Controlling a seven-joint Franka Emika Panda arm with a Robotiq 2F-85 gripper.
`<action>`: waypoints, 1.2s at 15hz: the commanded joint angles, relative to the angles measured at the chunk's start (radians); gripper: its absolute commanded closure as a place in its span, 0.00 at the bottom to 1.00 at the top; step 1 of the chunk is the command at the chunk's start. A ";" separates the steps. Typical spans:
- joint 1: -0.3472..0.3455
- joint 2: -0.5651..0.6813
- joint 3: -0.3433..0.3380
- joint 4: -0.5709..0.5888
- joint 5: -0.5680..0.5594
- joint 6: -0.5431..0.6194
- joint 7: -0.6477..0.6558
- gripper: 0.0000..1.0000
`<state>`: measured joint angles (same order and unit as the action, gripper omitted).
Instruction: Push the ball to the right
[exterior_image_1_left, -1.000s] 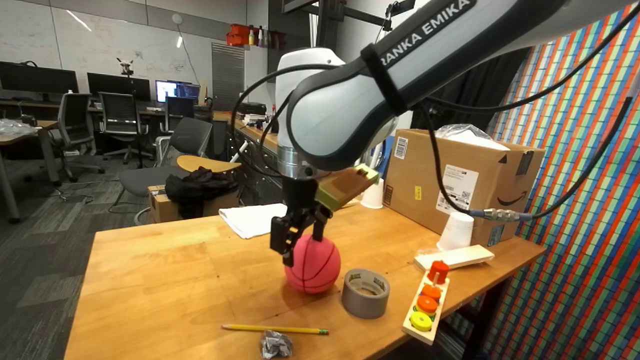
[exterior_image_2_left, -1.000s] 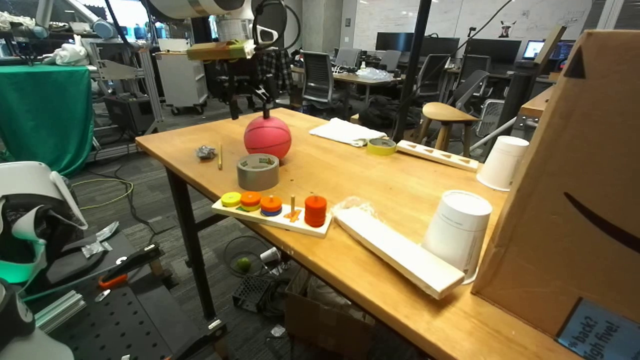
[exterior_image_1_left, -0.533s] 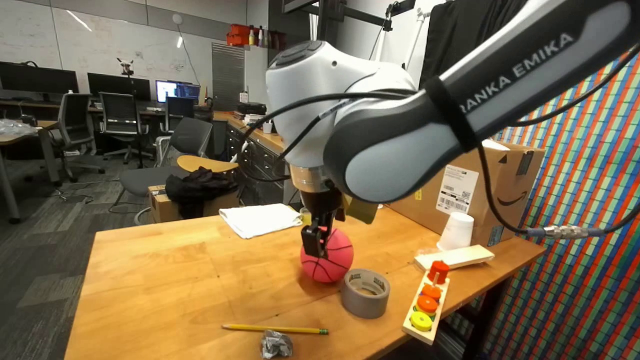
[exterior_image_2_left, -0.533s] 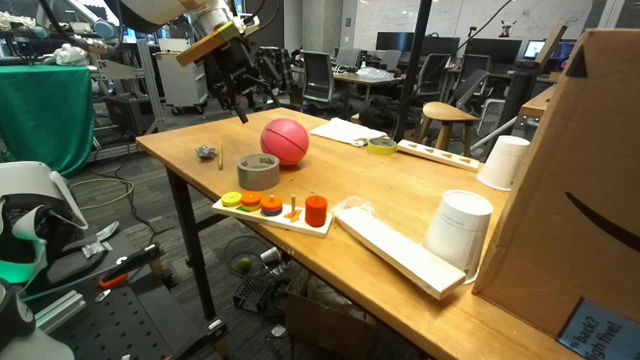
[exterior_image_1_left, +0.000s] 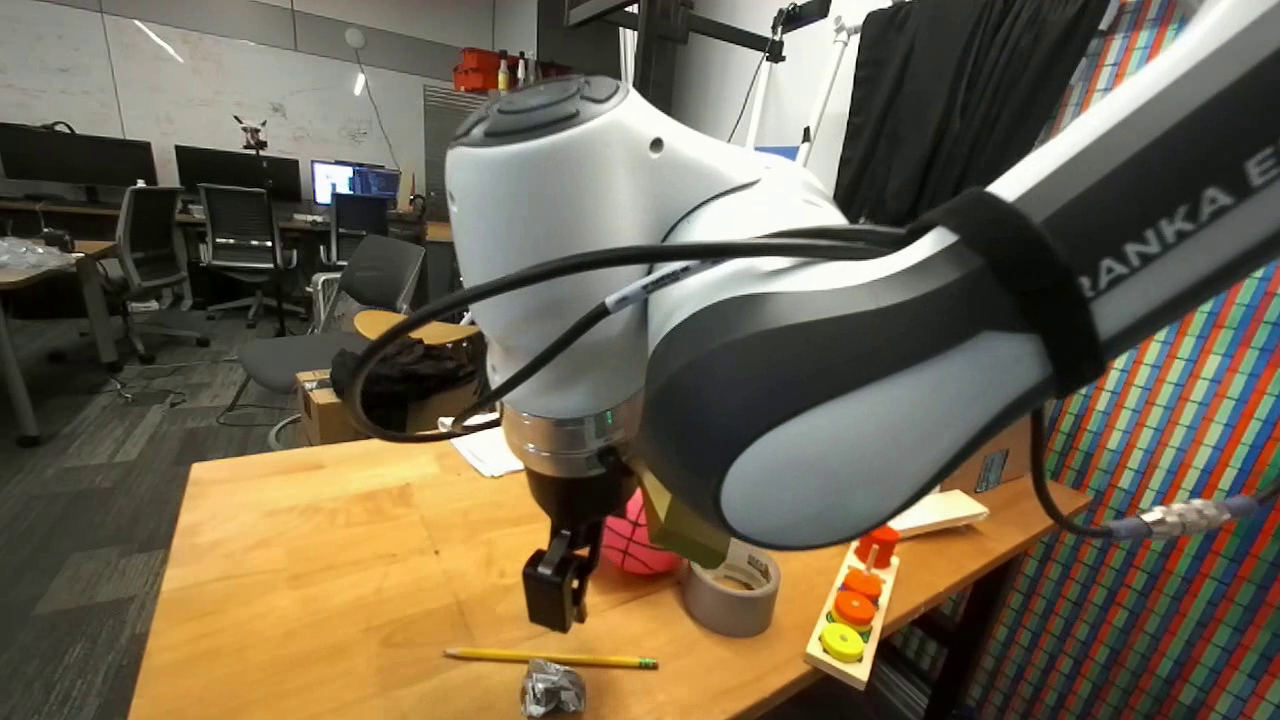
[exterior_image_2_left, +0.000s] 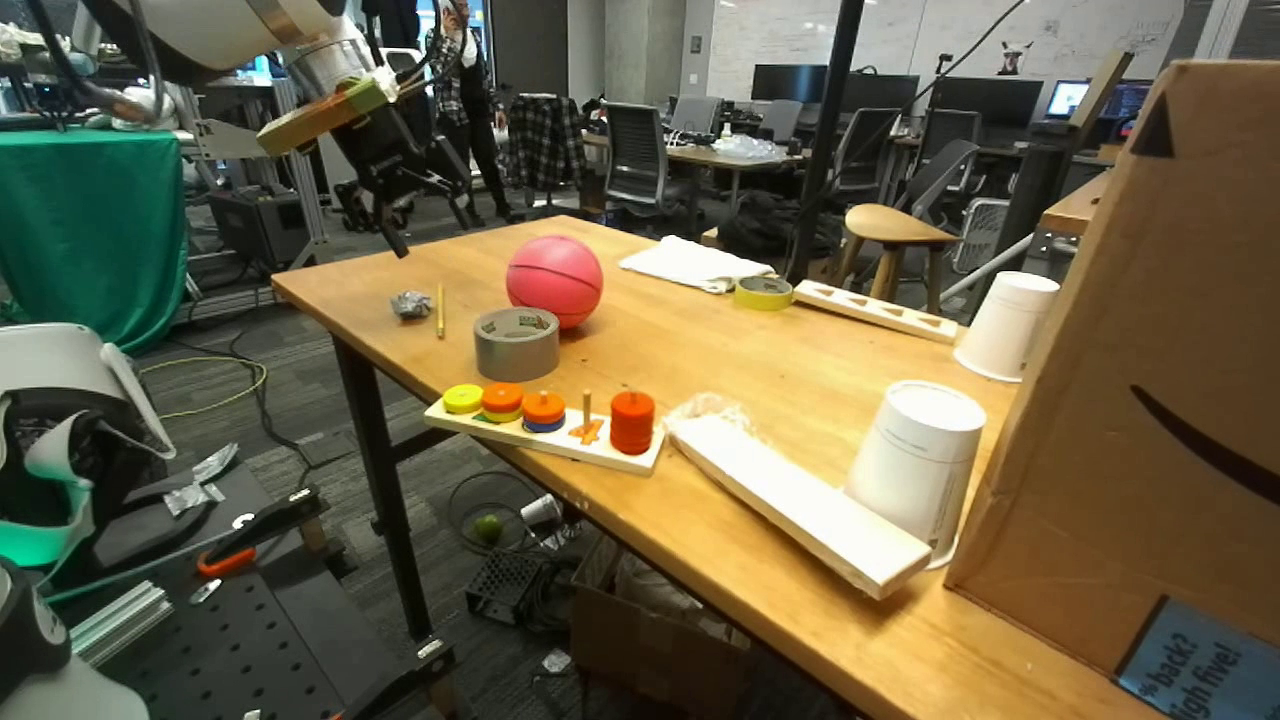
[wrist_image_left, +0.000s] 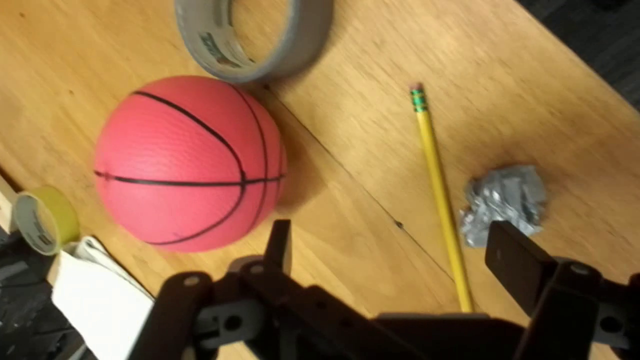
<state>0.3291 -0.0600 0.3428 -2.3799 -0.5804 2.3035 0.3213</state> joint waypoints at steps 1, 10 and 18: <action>0.017 -0.035 0.013 -0.020 0.097 0.108 -0.065 0.00; -0.017 0.021 -0.027 0.011 0.430 0.128 -0.104 0.00; 0.007 0.095 -0.008 0.095 0.814 0.173 -0.429 0.00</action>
<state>0.3197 -0.0015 0.3199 -2.3446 0.0835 2.4766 0.0415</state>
